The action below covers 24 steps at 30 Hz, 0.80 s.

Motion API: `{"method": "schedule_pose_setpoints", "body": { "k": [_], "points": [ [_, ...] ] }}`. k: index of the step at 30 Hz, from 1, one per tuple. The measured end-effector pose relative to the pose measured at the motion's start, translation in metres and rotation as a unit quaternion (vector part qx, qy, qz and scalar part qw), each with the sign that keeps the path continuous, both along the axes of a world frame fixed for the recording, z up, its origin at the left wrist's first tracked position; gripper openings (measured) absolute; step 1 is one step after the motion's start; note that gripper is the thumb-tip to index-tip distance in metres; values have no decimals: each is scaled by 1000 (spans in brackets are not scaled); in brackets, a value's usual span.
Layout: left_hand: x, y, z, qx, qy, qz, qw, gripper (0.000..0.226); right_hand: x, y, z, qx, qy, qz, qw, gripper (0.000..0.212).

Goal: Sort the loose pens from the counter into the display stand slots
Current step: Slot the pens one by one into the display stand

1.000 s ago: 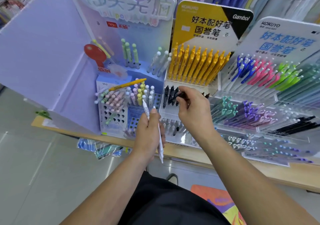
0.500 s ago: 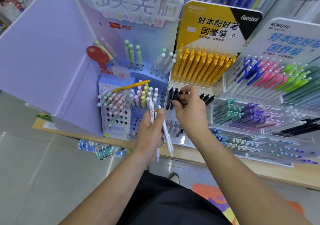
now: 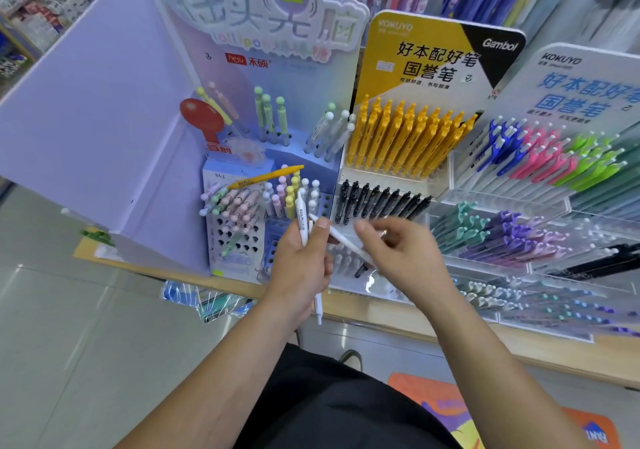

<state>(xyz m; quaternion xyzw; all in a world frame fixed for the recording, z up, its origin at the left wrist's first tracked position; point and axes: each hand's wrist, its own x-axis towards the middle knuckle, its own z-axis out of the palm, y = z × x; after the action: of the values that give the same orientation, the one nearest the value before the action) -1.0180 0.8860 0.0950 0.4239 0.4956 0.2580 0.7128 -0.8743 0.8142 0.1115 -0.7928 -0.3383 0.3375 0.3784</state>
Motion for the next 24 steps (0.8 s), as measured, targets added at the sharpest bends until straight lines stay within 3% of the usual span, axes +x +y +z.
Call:
{"method": "schedule_pose_setpoints", "body": {
  "k": [2, 4, 10, 13, 18, 24],
  "points": [
    [4, -4, -2, -17, -13, 6, 1000, 21, 1, -22, 4, 5, 127, -4, 992, 22],
    [9, -10, -5, -23, -19, -5, 1000, 21, 3, -39, 3, 61, 226, -70, 970, 14],
    [21, -28, -14, -50, -20, -51, 997, 24, 4, -65, -5, 171, 314, -194, 914, 33],
    [25, -35, -15, -48, -20, -54, 997, 22, 9, -70, -7, 192, 310, -217, 905, 25],
    [20, -37, -21, -11, -6, -17, 1000, 6, 21, -76, -5, 181, 207, -193, 942, 13],
    [17, -36, -30, 24, 21, -17, 999, 10, 20, -76, 0, 175, 156, -152, 960, 9]
  ]
}}
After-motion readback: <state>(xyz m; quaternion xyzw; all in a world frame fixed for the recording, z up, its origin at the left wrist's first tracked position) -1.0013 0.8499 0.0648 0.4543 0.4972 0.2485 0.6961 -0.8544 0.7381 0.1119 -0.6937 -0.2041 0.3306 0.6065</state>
